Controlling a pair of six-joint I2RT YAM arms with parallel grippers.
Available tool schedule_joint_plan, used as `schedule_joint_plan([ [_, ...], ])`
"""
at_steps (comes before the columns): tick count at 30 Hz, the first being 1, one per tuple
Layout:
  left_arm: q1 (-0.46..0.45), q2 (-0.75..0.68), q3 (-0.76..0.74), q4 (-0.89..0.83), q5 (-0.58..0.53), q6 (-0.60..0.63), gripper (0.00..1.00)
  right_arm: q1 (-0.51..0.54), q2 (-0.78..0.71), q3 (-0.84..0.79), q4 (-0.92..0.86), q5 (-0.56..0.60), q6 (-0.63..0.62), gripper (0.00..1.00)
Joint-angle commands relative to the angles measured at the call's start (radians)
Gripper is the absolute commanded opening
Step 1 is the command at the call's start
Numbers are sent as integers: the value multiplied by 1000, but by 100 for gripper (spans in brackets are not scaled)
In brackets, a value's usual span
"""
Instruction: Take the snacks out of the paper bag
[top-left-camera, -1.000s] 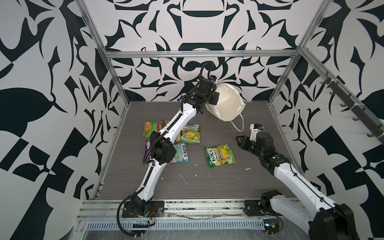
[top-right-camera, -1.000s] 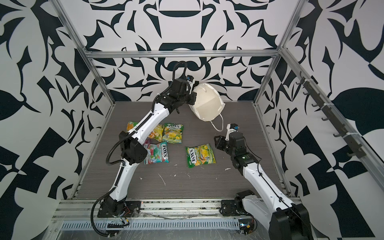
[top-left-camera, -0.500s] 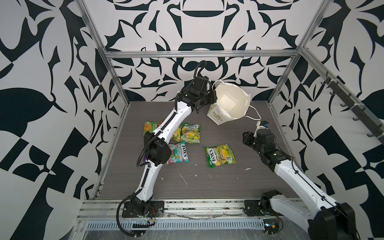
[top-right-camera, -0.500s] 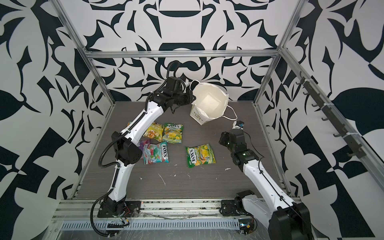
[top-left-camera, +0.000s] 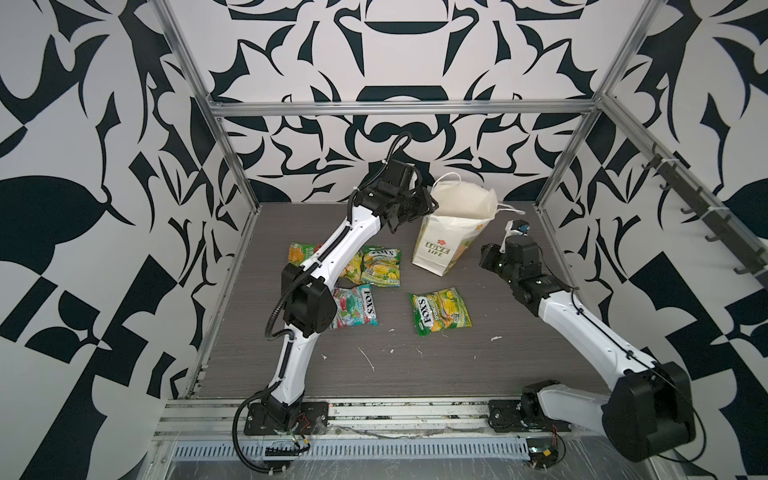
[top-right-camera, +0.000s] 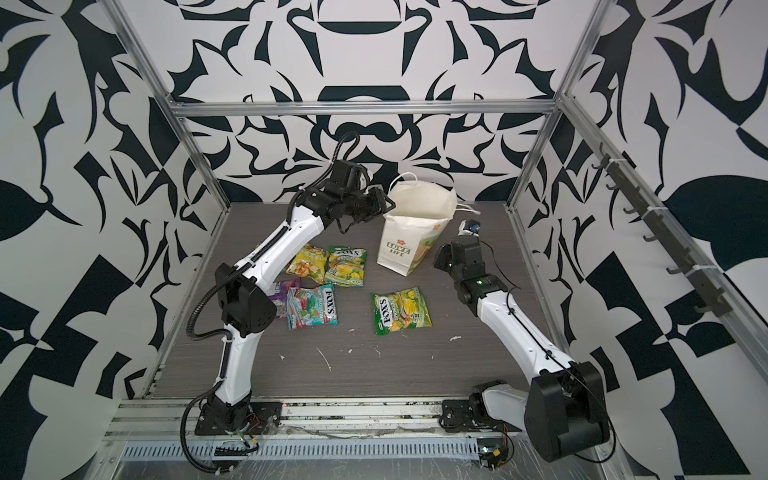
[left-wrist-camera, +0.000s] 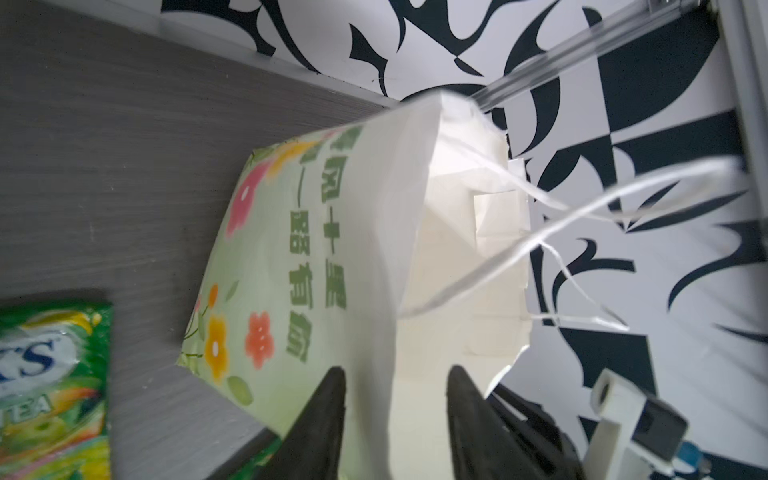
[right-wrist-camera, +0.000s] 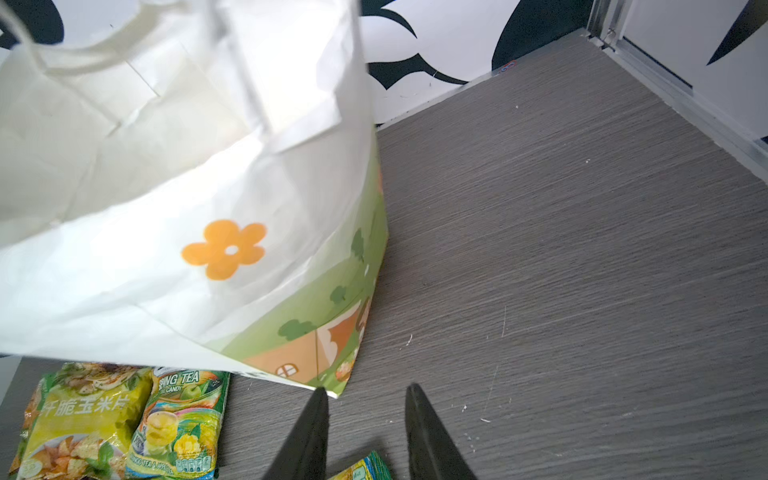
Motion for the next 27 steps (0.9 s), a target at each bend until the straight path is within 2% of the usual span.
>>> schedule_joint_plan([
  [1,15,-33,32,-39,-2,28,57,-5,-1,52,35,22,-31,35],
  [7,26,-80,85,-115,-84,181,87,-8,-23,59,17,15,-61,35],
  [10,26,-176,1,-85,-135,278,93,-7,-62,61,-35,-1,-75,35],
  [12,26,-282,-145,-5,-203,336,96,-8,-88,56,-92,-24,-83,39],
  [13,26,-352,-251,54,-254,362,100,-8,-103,40,-111,-50,-88,42],
  [16,28,-565,-579,262,-357,447,100,-10,-141,-29,-149,-155,-107,51],
  [19,32,-753,-907,469,-369,549,99,-15,-138,-102,-165,-293,-112,66],
  [21,34,-847,-1086,562,-371,592,100,-29,-104,-142,-159,-390,-113,71],
  [25,36,-982,-1344,678,-403,594,99,-59,14,-181,-113,-571,-128,77],
  [27,39,-1002,-1405,707,-405,586,100,-56,101,-155,-146,-598,-147,85],
])
